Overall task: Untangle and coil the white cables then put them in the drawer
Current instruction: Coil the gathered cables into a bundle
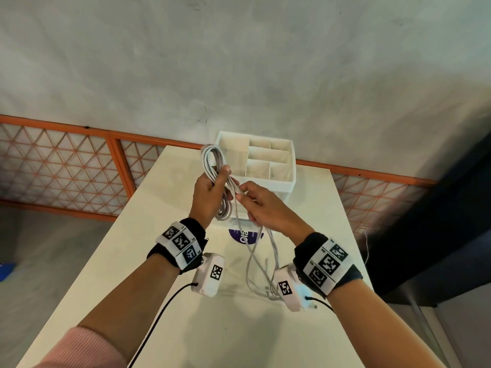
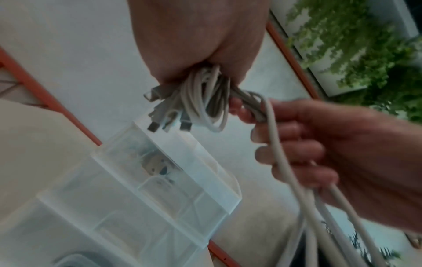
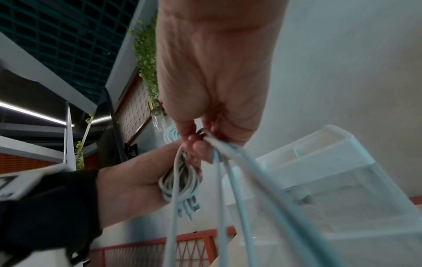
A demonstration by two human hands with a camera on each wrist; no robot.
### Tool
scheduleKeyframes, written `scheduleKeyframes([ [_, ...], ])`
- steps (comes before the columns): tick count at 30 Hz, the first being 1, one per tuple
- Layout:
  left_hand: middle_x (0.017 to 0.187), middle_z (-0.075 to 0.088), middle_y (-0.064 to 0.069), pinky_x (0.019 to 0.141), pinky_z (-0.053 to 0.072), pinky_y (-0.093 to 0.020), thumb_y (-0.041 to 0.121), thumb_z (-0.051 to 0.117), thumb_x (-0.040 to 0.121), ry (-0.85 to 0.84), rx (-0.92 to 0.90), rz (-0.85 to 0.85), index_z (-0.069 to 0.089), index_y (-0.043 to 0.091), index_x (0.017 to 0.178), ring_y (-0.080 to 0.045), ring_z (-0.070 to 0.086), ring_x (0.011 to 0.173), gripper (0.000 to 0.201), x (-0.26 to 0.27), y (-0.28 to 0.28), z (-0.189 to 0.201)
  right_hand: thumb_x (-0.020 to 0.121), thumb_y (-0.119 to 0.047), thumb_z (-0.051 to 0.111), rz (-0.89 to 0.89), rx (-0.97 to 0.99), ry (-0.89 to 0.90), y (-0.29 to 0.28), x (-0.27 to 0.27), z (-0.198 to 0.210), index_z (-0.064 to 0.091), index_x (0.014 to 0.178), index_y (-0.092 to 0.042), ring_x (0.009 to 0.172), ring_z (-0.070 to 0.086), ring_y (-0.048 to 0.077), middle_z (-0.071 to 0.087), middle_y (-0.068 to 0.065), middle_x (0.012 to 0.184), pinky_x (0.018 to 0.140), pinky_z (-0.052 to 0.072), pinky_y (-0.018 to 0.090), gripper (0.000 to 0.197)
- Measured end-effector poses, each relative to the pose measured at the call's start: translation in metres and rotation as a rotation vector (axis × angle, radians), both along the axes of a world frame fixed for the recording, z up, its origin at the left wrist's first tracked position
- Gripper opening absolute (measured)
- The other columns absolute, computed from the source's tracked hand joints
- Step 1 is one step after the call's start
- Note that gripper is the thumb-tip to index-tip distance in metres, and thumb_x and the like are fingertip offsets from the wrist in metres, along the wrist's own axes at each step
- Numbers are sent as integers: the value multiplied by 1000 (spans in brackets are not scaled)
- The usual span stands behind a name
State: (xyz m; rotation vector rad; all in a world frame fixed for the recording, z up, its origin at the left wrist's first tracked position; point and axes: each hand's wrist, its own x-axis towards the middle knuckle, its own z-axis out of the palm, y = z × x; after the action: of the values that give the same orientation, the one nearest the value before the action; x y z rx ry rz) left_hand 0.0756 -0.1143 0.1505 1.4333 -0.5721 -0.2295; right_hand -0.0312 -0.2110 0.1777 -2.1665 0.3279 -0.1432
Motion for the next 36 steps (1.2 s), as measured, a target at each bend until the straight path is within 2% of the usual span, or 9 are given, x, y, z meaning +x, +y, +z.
scheduleKeyframes([
  [3,68,63,-15,65,49,-35,29,50,97,18,-39,22,62,0,77,-25,59,62,37,1,-4,3,94,-38,54,-20,42,-11,3,3,-2,52,112,-12,64,51,8,56,-4,81,51,45,17,32],
  [7,66,65,-10,63,51,-34,30,52,96,-18,-42,28,62,4,75,-23,62,61,35,2,-8,8,94,-21,53,-60,-32,-25,5,8,-5,49,106,-8,81,64,27,65,8,88,75,56,43,19],
  [9,60,60,-7,56,47,-29,30,51,96,-61,-34,67,56,1,75,-17,58,53,37,3,-9,8,97,-21,45,-75,-32,-33,7,9,-1,49,108,-9,82,68,28,65,2,77,76,53,39,17],
  [12,59,57,-2,54,44,-23,28,50,97,-73,-19,173,53,0,78,-6,53,49,34,5,-13,6,101,-28,37,-79,-49,-34,15,9,6,48,115,-10,59,63,13,55,-4,65,60,49,22,25],
  [17,66,60,-3,56,46,-24,28,47,98,88,-108,177,58,4,79,-11,55,53,33,6,-16,7,103,-26,29,53,-206,-81,26,13,5,40,131,-8,57,47,7,47,-7,67,72,52,40,34],
  [21,59,54,3,43,40,-19,31,48,98,293,-191,95,55,9,72,-8,50,45,35,4,-16,15,101,-12,32,90,-222,-100,33,12,-1,35,129,-2,64,48,13,54,9,87,64,45,30,30],
  [24,49,55,8,42,37,-22,31,47,98,331,-230,81,56,13,66,-7,50,40,38,5,-14,22,101,-13,37,26,-168,-159,23,11,6,30,129,-6,56,49,5,57,1,80,51,43,16,30],
  [31,66,58,2,50,43,-24,33,46,98,431,-317,74,57,15,71,-7,56,50,35,4,-15,19,93,-10,57,41,105,-256,9,9,12,57,111,-5,49,45,12,65,3,75,50,43,17,19],
  [36,65,52,4,56,44,-24,27,50,97,557,-374,84,56,17,77,-6,56,59,23,2,-15,15,94,-17,56,120,44,-113,8,8,-2,55,131,-20,46,46,6,60,2,68,53,45,20,37],
])
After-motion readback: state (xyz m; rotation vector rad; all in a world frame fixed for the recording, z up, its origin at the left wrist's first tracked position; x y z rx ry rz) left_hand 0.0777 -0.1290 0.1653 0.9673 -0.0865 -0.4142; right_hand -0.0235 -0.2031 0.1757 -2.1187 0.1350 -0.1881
